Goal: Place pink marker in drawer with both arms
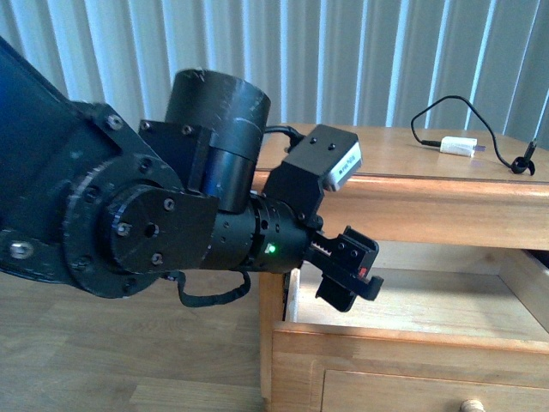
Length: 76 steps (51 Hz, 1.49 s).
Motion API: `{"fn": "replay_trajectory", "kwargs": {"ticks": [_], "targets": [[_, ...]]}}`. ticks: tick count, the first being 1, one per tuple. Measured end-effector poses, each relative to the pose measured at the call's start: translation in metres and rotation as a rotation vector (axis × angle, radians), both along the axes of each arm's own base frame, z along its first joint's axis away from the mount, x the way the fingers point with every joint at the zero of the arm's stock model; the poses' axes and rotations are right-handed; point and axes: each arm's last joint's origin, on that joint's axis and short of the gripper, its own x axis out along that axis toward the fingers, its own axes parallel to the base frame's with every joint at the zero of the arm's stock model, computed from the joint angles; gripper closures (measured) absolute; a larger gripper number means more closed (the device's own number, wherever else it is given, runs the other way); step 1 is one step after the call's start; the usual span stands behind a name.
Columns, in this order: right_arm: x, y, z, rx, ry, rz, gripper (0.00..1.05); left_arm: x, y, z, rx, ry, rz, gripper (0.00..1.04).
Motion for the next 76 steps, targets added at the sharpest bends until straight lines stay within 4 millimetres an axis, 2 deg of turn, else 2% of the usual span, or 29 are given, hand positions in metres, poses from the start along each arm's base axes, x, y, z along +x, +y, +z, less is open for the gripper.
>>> {"fn": "replay_trajectory", "kwargs": {"ticks": [5,9,16,20,27,35,43,48,55,62,76], "targets": [[0.000,0.000,0.000,0.000,0.000,0.000,0.08,-0.012,0.010,0.014,-0.014,0.002,0.090,0.17],[0.000,0.000,0.000,0.000,0.000,0.000,0.08,-0.026,0.027,0.029,-0.039,-0.016,0.181,0.04],[0.000,0.000,0.000,0.000,0.000,0.000,0.08,-0.053,0.072,0.054,-0.098,-0.071,0.357,0.06],[0.000,0.000,0.000,0.000,0.000,0.000,0.08,-0.071,0.104,0.067,-0.132,-0.090,0.475,0.06],[0.000,0.000,0.000,0.000,0.000,0.000,0.08,-0.105,0.151,0.078,-0.198,-0.119,0.635,0.06],[0.000,0.000,0.000,0.000,0.000,0.000,0.08,-0.153,0.190,0.072,-0.264,-0.117,0.777,0.06],[0.000,0.000,0.000,0.000,0.000,0.000,0.08,-0.204,0.212,0.039,-0.328,-0.033,0.879,0.06],[0.000,0.000,0.000,0.000,0.000,0.000,0.08,-0.222,0.215,0.022,-0.338,-0.003,0.908,0.06],[0.000,0.000,0.000,0.000,0.000,0.000,0.08,-0.225,0.215,0.023,-0.353,-0.013,0.904,0.06],[0.000,0.000,0.000,0.000,0.000,0.000,0.08,-0.231,0.206,0.016,-0.336,-0.209,0.794,0.30],[0.000,0.000,0.000,0.000,0.000,0.000,0.08,-0.244,0.205,0.003,-0.305,-0.238,0.780,0.78]]}}
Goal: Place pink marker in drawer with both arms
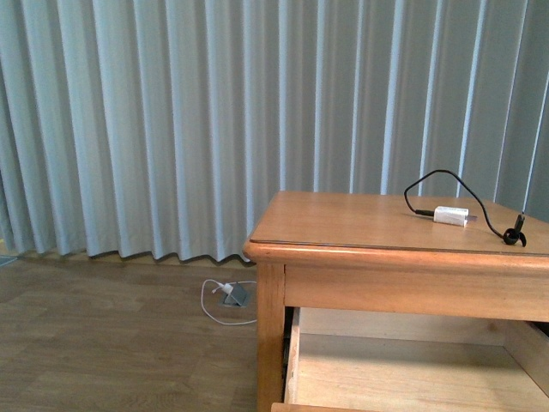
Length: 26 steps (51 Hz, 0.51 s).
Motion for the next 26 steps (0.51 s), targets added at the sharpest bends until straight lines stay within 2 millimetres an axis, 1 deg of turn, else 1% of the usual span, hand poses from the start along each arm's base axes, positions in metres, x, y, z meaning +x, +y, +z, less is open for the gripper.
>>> {"fn": "replay_trajectory", "kwargs": {"ticks": [6,22,26], "targets": [[0.000,0.000,0.000,0.000,0.000,0.000,0.08,-0.005,0.000,-0.003,0.006,-0.004,0.000,1.00],[0.000,0.000,0.000,0.000,0.000,0.000,0.08,-0.015,0.000,-0.013,0.007,-0.010,0.000,1.01],[0.000,0.000,0.000,0.000,0.000,0.000,0.08,-0.016,0.000,-0.012,0.009,-0.026,0.000,1.01]]}}
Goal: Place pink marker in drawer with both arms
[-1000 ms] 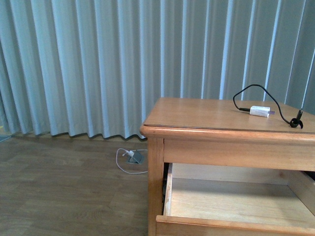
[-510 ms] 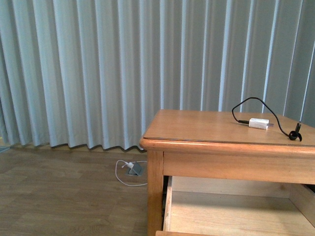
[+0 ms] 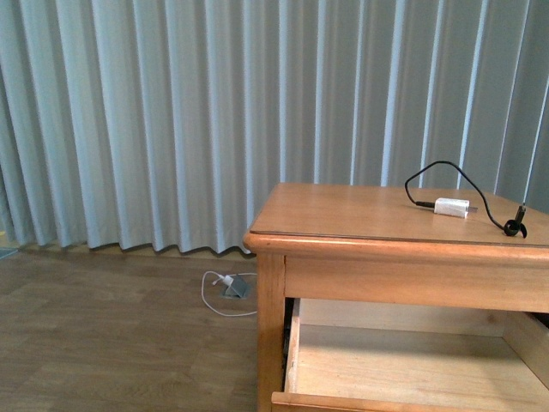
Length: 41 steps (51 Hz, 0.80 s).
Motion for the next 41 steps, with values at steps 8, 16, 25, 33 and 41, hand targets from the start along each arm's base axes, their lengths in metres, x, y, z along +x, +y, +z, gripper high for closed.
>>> {"fn": "replay_trajectory", "kwargs": {"ticks": [8,16,25,33,41], "targets": [[0.000,0.000,0.000,0.000,0.000,0.000,0.08,-0.004,0.000,0.001,0.001,-0.006,0.000,1.01],[0.000,0.000,0.000,0.000,0.000,0.000,0.08,-0.007,0.000,0.000,0.001,-0.006,0.000,1.01],[0.000,0.000,0.000,0.000,0.000,0.000,0.08,-0.010,0.000,0.000,0.001,-0.005,0.000,1.01],[0.000,0.000,0.000,0.000,0.000,-0.001,0.08,-0.021,0.000,-0.003,0.001,0.003,-0.001,1.01],[0.000,0.000,0.000,0.000,0.000,0.000,0.08,-0.021,0.000,-0.003,0.001,0.001,-0.001,1.01]]}}
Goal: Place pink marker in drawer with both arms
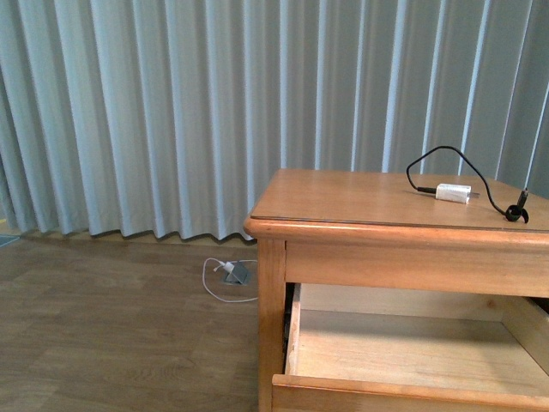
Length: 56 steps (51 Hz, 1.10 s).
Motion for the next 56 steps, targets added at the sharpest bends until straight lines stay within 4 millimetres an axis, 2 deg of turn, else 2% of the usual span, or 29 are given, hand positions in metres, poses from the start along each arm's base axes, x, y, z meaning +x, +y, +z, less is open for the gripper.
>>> {"fn": "replay_trajectory", "kwargs": {"ticks": [3,6,12,22,28,38,56], "targets": [[0.000,0.000,0.000,0.000,-0.001,0.000,0.08,0.000,0.000,0.000,-0.001,0.000,0.000,0.98],[0.000,0.000,0.000,-0.012,-0.013,-0.012,0.08,0.000,0.000,0.000,0.000,0.000,0.000,0.88],[0.002,0.002,-0.006,-0.116,-0.174,-0.123,0.08,0.000,0.000,0.000,0.000,0.000,0.000,0.66],[0.022,-0.002,-0.032,-0.067,0.151,-0.029,0.08,0.000,0.000,0.000,0.000,0.000,0.000,0.25],[0.039,-0.001,-0.036,-0.059,0.202,0.016,0.08,0.000,0.000,0.000,0.000,0.000,0.000,0.05],[0.075,0.003,-0.062,-0.074,0.316,0.078,0.08,0.000,0.000,0.000,0.000,0.000,0.000,0.06],[0.136,0.015,-0.088,-0.164,0.308,0.020,0.08,0.000,0.000,0.000,0.000,0.000,0.000,0.06]]}}
